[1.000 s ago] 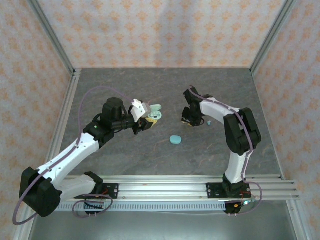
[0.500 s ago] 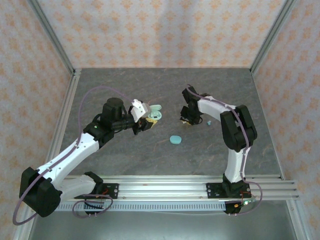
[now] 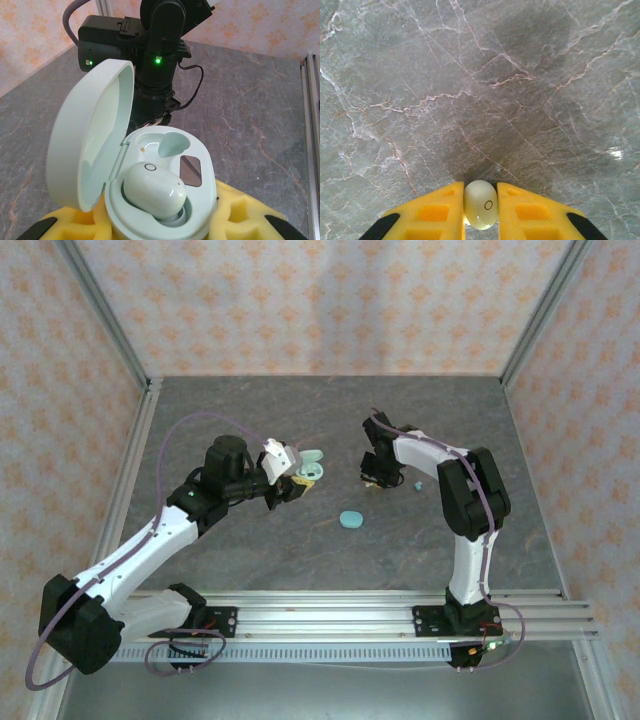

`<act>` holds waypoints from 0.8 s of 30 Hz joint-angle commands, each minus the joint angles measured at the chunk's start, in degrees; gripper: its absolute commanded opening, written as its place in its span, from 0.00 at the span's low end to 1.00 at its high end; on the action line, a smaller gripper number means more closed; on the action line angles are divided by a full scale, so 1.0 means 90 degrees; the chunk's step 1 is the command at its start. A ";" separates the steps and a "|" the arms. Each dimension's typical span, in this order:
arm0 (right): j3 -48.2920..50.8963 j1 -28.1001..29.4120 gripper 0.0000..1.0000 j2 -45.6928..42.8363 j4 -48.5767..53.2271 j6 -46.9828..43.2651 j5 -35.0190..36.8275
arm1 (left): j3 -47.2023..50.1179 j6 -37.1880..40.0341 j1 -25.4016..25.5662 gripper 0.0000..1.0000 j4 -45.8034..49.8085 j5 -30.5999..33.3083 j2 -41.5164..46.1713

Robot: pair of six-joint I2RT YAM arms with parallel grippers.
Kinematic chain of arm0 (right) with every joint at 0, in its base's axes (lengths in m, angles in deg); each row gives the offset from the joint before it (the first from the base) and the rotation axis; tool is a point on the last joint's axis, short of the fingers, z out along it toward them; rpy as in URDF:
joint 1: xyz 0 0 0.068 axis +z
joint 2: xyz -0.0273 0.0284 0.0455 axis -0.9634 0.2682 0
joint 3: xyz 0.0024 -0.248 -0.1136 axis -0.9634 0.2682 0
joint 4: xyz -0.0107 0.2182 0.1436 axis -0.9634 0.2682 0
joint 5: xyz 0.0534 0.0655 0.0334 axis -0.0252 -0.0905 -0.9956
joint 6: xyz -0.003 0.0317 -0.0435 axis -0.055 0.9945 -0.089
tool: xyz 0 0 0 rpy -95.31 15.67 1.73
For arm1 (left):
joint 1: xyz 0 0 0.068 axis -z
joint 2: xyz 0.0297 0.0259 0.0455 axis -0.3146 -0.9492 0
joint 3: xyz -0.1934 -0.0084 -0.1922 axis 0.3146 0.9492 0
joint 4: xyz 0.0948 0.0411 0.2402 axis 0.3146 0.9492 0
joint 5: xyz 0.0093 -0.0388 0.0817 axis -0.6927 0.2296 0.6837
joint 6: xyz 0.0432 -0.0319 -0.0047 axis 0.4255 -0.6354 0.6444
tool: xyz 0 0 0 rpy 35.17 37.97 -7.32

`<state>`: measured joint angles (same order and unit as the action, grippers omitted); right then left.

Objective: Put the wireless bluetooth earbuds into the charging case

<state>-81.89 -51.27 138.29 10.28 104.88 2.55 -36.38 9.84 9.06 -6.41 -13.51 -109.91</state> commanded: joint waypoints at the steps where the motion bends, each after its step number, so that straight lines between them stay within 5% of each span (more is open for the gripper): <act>1: -0.0156 -0.0042 0.19 0.0061 0.0253 -0.0204 0.0216 | -0.0265 0.0141 0.0015 0.09 0.0066 0.0001 -0.0002; 13: -0.0190 -0.0026 0.10 -0.0813 0.0811 -0.0569 0.0458 | -0.0271 0.0133 0.0018 0.09 0.0111 -0.0004 0.0075; 24: -0.0125 0.1079 0.02 -0.3589 0.0720 -0.1440 0.1250 | -0.0164 -0.0015 0.0021 0.09 -0.0055 -0.0025 0.0231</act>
<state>-82.51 -44.71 111.91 16.97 95.74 9.61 -37.00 9.77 9.06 -5.60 -13.51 -109.52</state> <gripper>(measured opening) 0.088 0.318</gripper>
